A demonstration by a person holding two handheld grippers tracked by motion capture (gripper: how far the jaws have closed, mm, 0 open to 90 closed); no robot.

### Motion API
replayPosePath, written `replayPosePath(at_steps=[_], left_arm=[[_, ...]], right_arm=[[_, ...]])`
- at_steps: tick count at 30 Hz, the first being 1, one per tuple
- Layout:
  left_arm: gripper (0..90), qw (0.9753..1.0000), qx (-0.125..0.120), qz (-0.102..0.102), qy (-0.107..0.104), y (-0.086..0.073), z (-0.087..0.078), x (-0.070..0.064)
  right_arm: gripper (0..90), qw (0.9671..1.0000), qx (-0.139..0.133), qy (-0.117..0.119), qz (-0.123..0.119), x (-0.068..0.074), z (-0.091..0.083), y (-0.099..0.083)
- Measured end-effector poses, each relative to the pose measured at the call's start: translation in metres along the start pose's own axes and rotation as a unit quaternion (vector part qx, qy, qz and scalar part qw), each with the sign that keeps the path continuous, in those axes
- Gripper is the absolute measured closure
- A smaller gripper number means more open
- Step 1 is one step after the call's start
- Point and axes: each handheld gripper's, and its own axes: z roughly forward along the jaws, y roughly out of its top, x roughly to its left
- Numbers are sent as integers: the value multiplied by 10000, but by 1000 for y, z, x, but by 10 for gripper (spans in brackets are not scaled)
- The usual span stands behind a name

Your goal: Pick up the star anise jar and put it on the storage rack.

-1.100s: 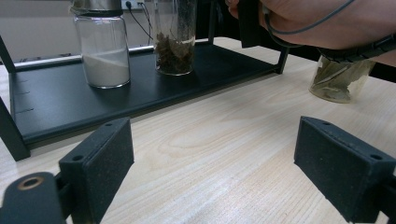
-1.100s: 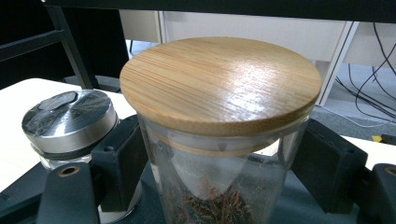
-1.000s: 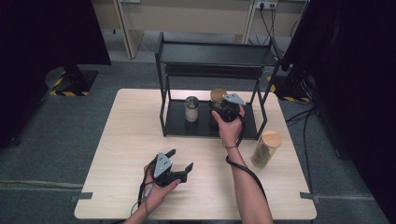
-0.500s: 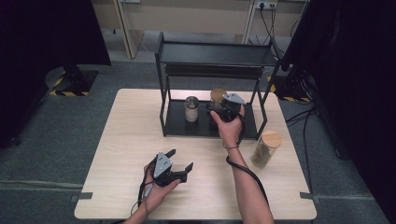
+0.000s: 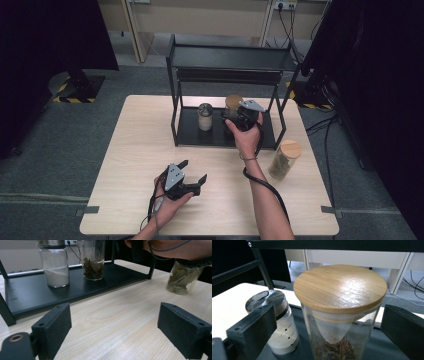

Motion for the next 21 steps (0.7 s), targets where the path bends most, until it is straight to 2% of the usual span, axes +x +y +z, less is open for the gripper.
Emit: replayPosePath(at_steps=[7, 21], left_arm=[[117, 10000, 4, 0, 4, 0, 0, 0], [118, 10000, -1, 36, 11, 0, 0, -1]], right_arm=[[6, 9999, -46, 62, 95, -1, -9, 1], [6, 9998, -70, 180, 62, 4, -23, -2]])
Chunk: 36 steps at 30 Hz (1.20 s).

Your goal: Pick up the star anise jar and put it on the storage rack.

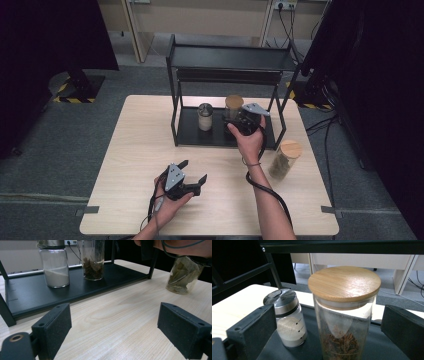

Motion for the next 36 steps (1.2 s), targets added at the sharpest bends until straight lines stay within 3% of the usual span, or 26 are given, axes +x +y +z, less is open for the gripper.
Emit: replayPosePath(at_steps=[36], left_arm=[[118, 10000, -15, 6, 11, 0, 0, 0]], right_arm=[[6, 9999, 43, 146, 77, 8, -27, -21]])
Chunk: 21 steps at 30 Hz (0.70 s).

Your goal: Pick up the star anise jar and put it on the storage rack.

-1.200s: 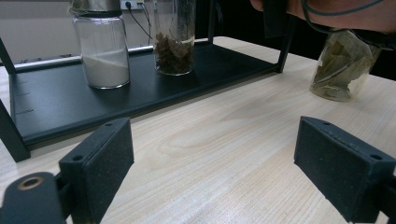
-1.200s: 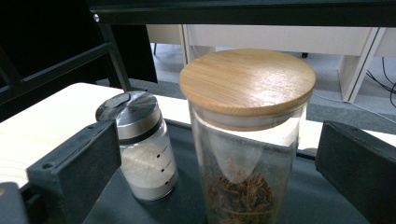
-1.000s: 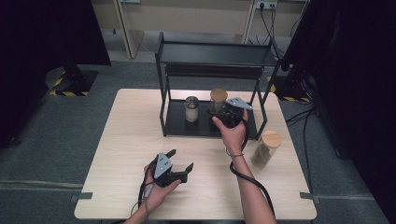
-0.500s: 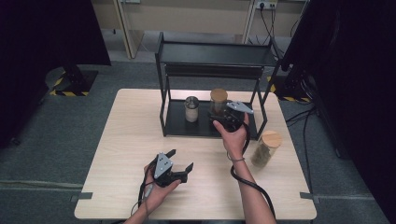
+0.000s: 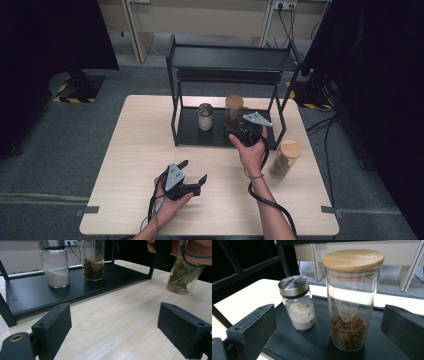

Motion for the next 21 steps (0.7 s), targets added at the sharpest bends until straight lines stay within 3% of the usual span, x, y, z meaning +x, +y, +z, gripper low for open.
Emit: replayPosePath(at_steps=[21], left_arm=[[117, 10000, 3, 27, 4, 0, 0, -1]], right_arm=[[6, 10000, 35, 23, -26, 3, -13, -10]])
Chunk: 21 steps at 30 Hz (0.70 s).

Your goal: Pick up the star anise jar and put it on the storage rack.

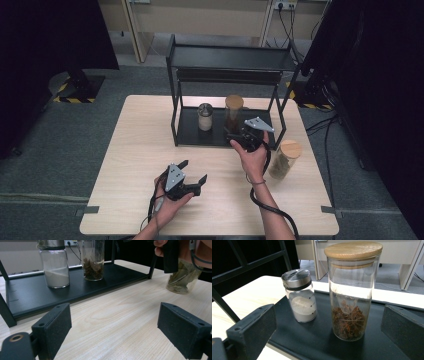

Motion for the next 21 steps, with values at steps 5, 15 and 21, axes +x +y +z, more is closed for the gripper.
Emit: replayPosePath(at_steps=[5, 15, 21], left_arm=[[117, 10000, 2, -1, 3, 0, 0, 0], [117, 10000, 7, 6, 3, 0, 0, 0], [117, 10000, 11, -5, -2, 0, 0, 0]], right_arm=[[6, 10000, 1, 14, -22, 1, -4, -3], [6, 10000, 15, 29, -47, 2, -11, -7], [6, 10000, 27, 51, -70, 4, -16, -12]])
